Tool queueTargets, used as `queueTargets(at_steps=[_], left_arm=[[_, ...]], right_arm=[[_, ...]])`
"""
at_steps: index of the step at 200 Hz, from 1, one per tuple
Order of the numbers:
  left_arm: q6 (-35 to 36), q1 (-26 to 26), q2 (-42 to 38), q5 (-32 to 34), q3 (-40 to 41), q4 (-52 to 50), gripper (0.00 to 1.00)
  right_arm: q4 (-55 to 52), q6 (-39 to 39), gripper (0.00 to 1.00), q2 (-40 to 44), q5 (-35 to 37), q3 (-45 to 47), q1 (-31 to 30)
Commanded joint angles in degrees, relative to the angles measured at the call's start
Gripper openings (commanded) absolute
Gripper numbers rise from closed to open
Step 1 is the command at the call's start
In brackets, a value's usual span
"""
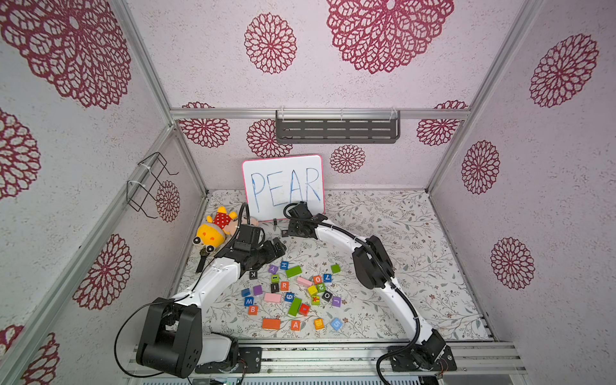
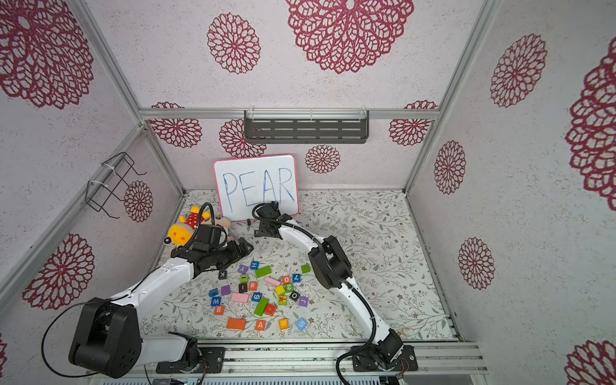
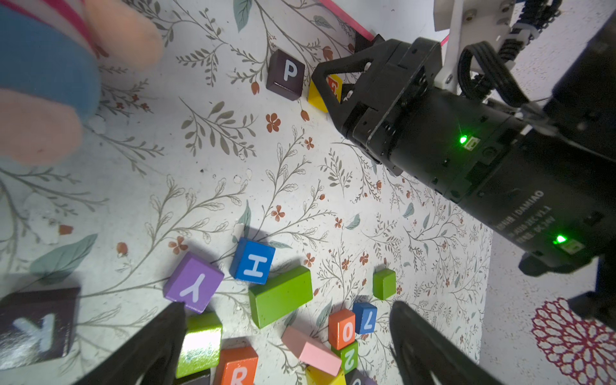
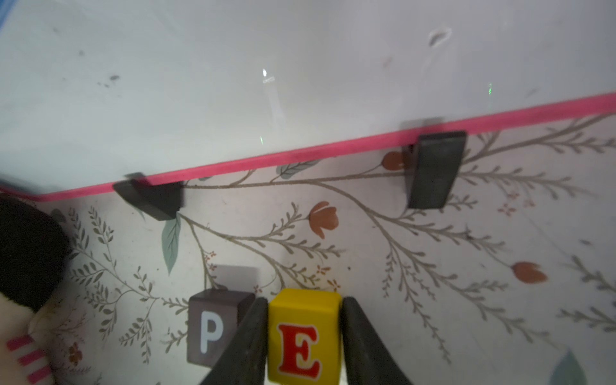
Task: Spell the uppercase word “pear” with letter blocks
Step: Place the letter block at the center of the board.
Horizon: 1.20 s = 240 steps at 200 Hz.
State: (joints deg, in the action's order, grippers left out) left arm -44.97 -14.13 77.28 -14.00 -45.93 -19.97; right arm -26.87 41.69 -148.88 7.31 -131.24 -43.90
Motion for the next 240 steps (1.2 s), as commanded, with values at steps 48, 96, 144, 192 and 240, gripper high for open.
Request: queueTargets(at_steps=[48, 96, 144, 192, 240], left_arm=[[0.54, 0.89, -1.78, 0.1, 1.81, 1.35, 0.98], [-0.16, 0.89, -1.34, -0.39, 1.45, 1.72, 0.98], [-1.76, 0.47, -2.19, -0.36, 2.08, 1.91, 0.98], [-2.93, -1.37, -5.33, 1.29, 3.56, -2.0, 0.98], [-3.72, -3.2, -11.16, 3.2, 5.54, -9.03, 0.98]], right_arm=[[-0.99, 1.46, 0.39, 1.05, -0.98, -1.39, 0.48], [0.32, 0.69, 0.44, 4.12, -2.06, -1.39, 0.48], [-0.23, -2.33, 0.47, 8.19, -3.66, 0.2, 0.48], [6.43, -12.52, 0.48, 21.03, -8.69, 18.81, 0.39], [11.18, -20.75, 0.51, 35.72, -9.75, 42.47, 0.0]])
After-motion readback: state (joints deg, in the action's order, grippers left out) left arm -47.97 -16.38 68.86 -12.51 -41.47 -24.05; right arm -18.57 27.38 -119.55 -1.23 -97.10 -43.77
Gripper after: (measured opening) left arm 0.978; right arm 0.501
